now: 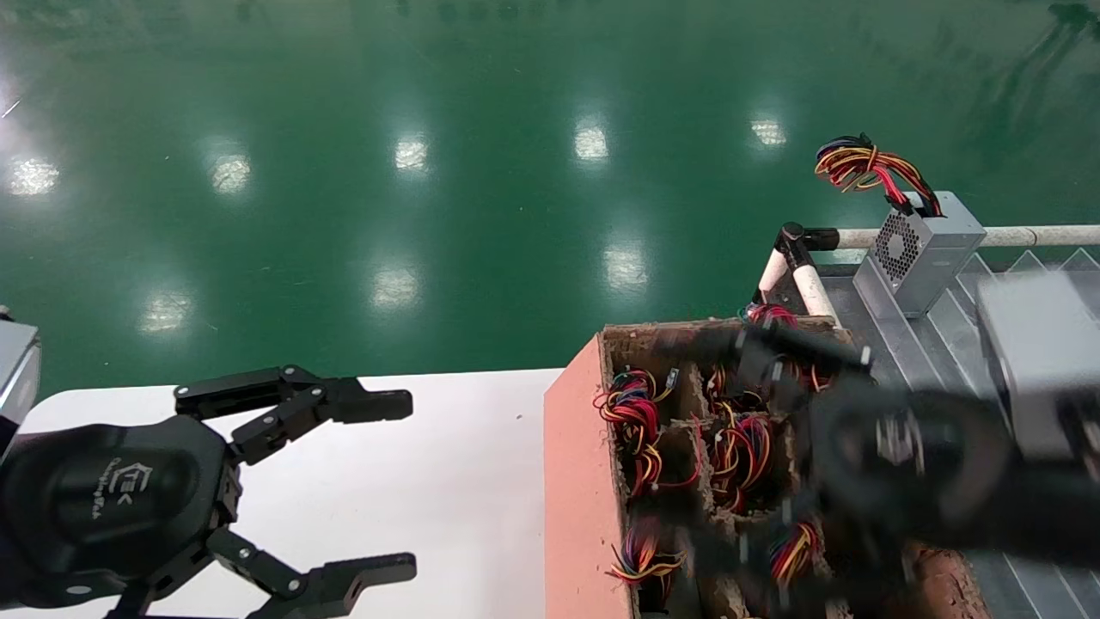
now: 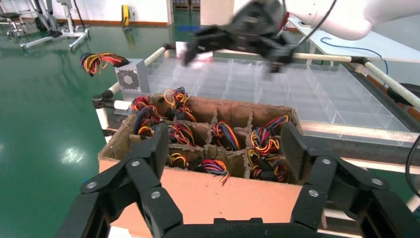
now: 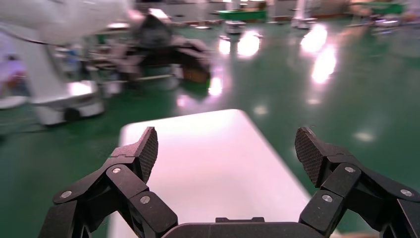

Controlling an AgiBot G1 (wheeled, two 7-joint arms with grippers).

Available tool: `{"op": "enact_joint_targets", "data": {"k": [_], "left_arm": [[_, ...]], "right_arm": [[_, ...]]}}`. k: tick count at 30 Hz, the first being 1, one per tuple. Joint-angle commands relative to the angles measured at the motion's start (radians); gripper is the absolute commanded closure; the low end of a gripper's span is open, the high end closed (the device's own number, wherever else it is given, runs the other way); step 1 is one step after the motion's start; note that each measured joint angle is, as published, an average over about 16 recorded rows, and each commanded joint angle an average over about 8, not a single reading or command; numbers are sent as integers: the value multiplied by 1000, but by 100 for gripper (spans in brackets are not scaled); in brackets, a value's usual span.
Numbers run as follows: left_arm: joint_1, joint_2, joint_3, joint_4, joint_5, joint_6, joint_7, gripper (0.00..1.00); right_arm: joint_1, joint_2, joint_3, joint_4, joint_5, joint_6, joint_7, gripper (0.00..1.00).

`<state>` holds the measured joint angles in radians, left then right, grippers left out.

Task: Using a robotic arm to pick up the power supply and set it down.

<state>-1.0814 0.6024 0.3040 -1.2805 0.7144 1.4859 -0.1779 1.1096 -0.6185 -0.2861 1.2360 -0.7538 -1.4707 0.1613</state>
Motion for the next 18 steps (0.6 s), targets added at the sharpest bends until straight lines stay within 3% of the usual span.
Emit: {"op": "enact_joint_targets", "data": {"k": [1, 7, 18], "left_arm": [[0, 0, 0, 0, 0, 0, 0, 0], [0, 0, 0, 0, 0, 0, 0, 0], [0, 0, 0, 0, 0, 0, 0, 0]], "right_arm": [[-30, 6, 5, 42, 20, -21, 22, 0], [-66, 14, 12, 90, 45, -47, 41, 0], [-49, 11, 10, 67, 34, -35, 33, 0]]}}
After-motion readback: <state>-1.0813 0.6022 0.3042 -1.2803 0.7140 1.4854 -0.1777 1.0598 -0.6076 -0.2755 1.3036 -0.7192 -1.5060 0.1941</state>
